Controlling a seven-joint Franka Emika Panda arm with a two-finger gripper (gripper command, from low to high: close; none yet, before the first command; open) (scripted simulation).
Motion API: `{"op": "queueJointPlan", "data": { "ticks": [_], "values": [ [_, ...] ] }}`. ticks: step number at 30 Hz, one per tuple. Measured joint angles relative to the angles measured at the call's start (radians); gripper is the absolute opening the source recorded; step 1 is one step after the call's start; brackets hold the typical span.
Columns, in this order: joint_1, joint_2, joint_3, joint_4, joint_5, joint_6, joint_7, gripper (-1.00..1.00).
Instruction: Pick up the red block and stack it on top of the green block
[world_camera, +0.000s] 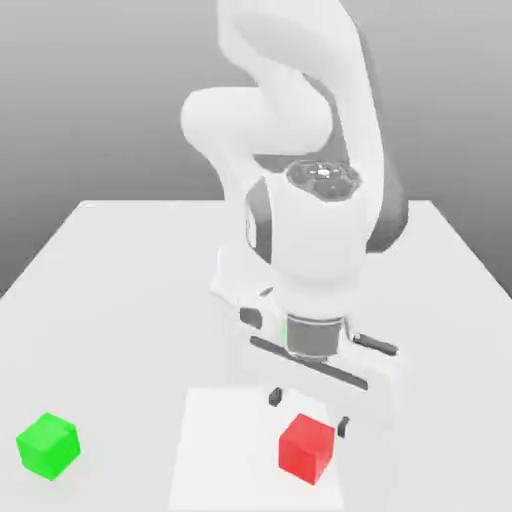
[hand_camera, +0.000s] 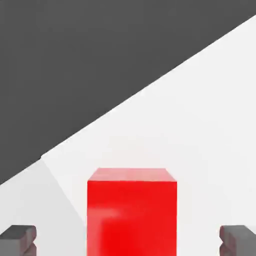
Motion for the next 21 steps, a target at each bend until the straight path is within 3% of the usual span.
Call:
{"op": "queueJointPlan", "data": {
  "ticks": [1,2,8,14,21],
  "values": [
    [0.016,0.036,-0.019,0.005,-0.018,0.030,0.013,0.00],
    [0.023,0.056,-0.029,0.008,-0.028,0.047,0.021,-1.00],
    [0.027,0.067,-0.034,0.010,-0.035,0.057,0.026,-1.00],
    [-0.019,-0.106,0.033,-0.018,0.061,-0.085,-0.044,-1.00],
    [-0.207,-0.138,-0.119,0.054,0.132,-0.188,-0.155,-1.00]
  ]
}}
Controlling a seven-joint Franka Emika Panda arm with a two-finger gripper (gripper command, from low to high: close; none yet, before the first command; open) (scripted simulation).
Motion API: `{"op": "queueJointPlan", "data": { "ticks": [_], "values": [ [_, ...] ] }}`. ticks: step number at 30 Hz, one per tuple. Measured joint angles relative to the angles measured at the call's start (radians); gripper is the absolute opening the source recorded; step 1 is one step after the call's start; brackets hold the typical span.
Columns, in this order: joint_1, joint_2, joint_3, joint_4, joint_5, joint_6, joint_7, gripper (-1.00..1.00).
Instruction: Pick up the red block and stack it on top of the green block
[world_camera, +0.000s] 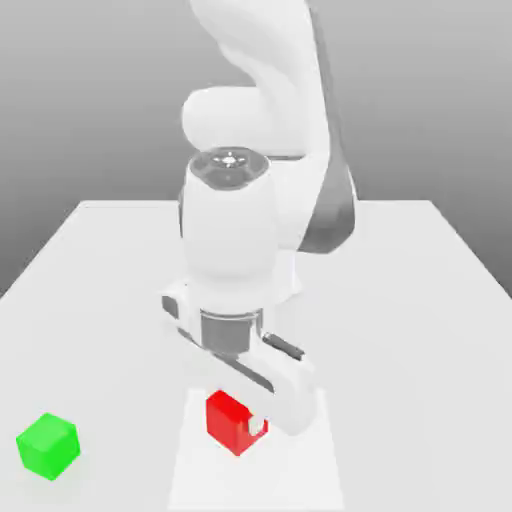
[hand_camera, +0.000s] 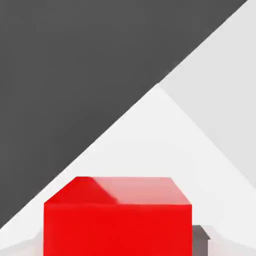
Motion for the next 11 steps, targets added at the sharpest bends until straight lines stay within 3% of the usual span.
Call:
{"op": "queueJointPlan", "data": {
  "ticks": [4,7,8,11],
  "values": [
    [-0.114,0.019,-0.096,0.047,0.033,-0.027,-0.060,-1.00],
    [-0.187,0.140,-0.131,0.097,0.072,0.042,-0.103,-1.00],
    [-0.195,0.167,-0.131,0.103,0.079,0.064,-0.109,1.00],
    [-0.195,0.167,-0.131,0.103,0.079,0.064,-0.109,1.00]
  ]
}}
